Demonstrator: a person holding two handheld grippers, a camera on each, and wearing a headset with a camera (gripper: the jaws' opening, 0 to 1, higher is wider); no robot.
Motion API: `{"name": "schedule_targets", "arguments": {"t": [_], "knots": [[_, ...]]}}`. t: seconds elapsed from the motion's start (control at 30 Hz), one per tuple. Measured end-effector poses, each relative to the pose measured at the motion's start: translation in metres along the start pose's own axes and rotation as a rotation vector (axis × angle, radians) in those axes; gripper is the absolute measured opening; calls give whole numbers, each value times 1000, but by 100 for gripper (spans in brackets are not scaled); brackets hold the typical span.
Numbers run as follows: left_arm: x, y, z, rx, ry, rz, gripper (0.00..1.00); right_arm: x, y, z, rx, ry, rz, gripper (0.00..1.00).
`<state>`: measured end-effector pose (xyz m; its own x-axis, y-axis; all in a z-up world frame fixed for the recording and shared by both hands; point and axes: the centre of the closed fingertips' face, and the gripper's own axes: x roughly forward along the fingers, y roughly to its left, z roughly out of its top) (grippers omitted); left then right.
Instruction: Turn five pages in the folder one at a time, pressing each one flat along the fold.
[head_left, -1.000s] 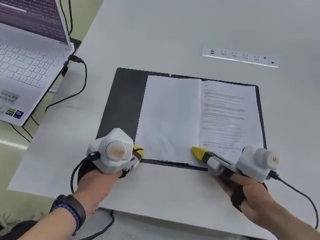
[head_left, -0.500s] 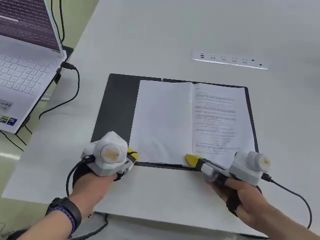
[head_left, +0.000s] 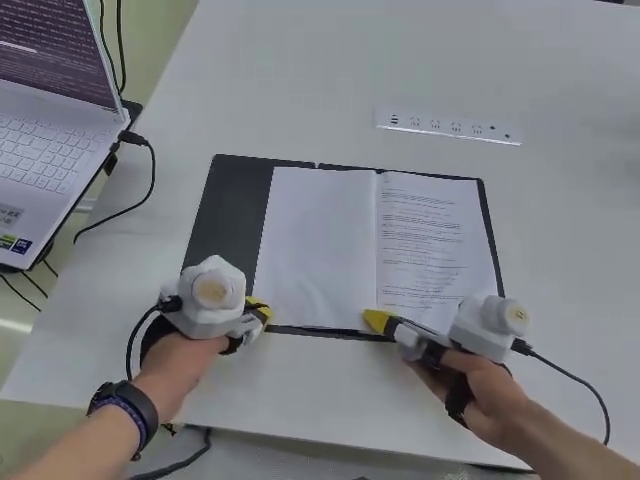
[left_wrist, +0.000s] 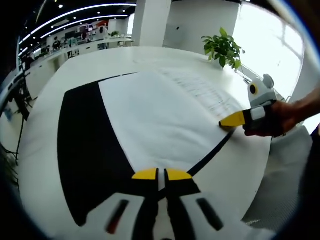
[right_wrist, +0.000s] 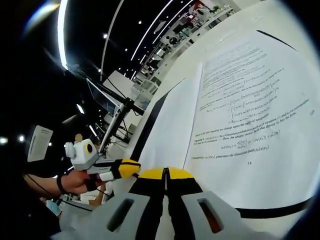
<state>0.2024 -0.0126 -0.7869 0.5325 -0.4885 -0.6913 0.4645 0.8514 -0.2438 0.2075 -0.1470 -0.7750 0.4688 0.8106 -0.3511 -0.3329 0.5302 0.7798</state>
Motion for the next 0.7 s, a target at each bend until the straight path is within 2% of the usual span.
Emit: {"name": "schedule_targets", "arguments": {"t": [0.1,0.27,0.33,0.43,0.57,0.7], "knots": [[-1,-2,2,12,-4,6,8,-4,4,-1,-14,10,9,3],[-5,-12,7,40,-12,-3,15,-13,10,0,-38,11,11,11],[-8,-14,10,34,-25,-6,16,-17,7,3,-43,-2,11,13],[-9,-16,12,24,-34,-12,15,-23,13,9,-61,-20,19,17],[-11,-21,13,34,-35,-11,18,-29,15,15,-85,-30,15,18],[-15,-24,19,48,-43,-13,19,-35,15,20,-94,-47,11,20]]}}
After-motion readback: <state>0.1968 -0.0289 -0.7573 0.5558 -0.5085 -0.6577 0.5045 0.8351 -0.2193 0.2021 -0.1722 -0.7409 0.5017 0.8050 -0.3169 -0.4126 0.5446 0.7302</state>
